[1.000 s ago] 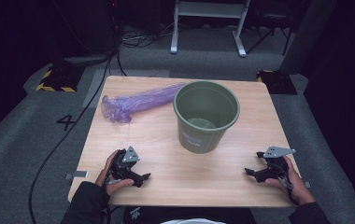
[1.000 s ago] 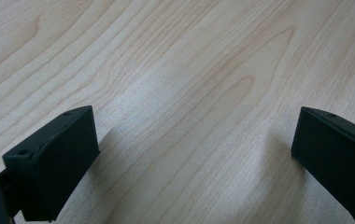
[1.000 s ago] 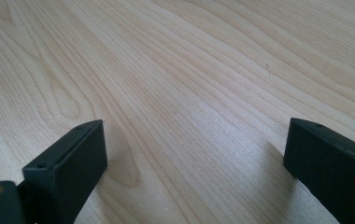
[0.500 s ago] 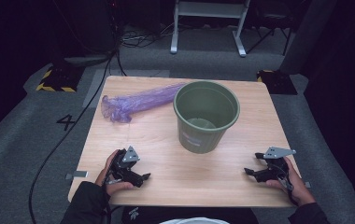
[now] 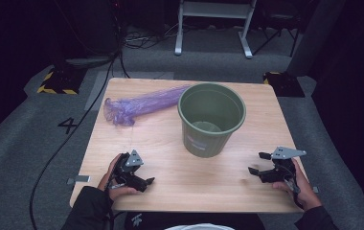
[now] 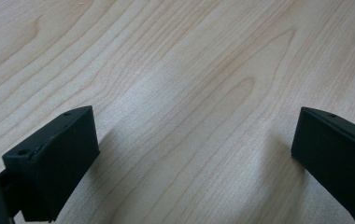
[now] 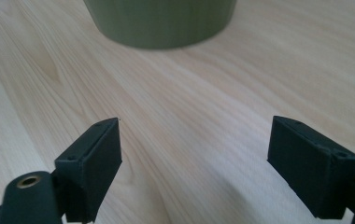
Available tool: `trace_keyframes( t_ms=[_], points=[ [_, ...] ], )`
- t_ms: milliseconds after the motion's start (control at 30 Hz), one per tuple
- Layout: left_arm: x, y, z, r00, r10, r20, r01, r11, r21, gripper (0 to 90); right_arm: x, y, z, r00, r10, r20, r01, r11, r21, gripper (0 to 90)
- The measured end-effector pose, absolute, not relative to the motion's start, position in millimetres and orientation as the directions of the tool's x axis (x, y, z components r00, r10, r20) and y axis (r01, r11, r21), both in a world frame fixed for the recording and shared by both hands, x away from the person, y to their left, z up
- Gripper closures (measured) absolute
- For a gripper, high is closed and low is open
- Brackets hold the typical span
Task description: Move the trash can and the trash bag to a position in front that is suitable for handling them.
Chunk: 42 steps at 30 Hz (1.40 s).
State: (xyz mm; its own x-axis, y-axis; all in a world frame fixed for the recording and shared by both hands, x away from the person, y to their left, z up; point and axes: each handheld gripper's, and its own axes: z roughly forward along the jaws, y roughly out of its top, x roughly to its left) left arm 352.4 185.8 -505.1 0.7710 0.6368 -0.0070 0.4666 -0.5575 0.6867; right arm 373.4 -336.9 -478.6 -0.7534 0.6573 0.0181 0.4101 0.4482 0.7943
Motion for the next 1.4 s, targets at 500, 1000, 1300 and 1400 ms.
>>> trace_keyframes(
  t_ms=[500, 1000, 1300, 1400],
  points=[
    [353, 186, -505, 0.766, 0.643, -0.008, 0.472, -0.554, 0.686, 0.3, 379, -309, -433, -0.794, 0.607, -0.040, 0.287, 0.431, 0.856, 19.0],
    [353, 186, -505, 0.765, 0.644, -0.008, 0.473, -0.553, 0.686, 0.4, 383, -284, -388, -0.824, 0.556, -0.106, 0.181, 0.436, 0.882, 20.0],
    [354, 186, -505, 0.763, 0.646, -0.008, 0.474, -0.552, 0.686, 0.4, 385, -275, -373, -0.829, 0.546, -0.118, 0.148, 0.418, 0.896, 20.1],
    [354, 186, -505, 0.764, 0.646, -0.008, 0.474, -0.552, 0.686, 0.4, 385, -273, -366, -0.831, 0.541, -0.125, 0.133, 0.412, 0.902, 20.2]
  ],
)
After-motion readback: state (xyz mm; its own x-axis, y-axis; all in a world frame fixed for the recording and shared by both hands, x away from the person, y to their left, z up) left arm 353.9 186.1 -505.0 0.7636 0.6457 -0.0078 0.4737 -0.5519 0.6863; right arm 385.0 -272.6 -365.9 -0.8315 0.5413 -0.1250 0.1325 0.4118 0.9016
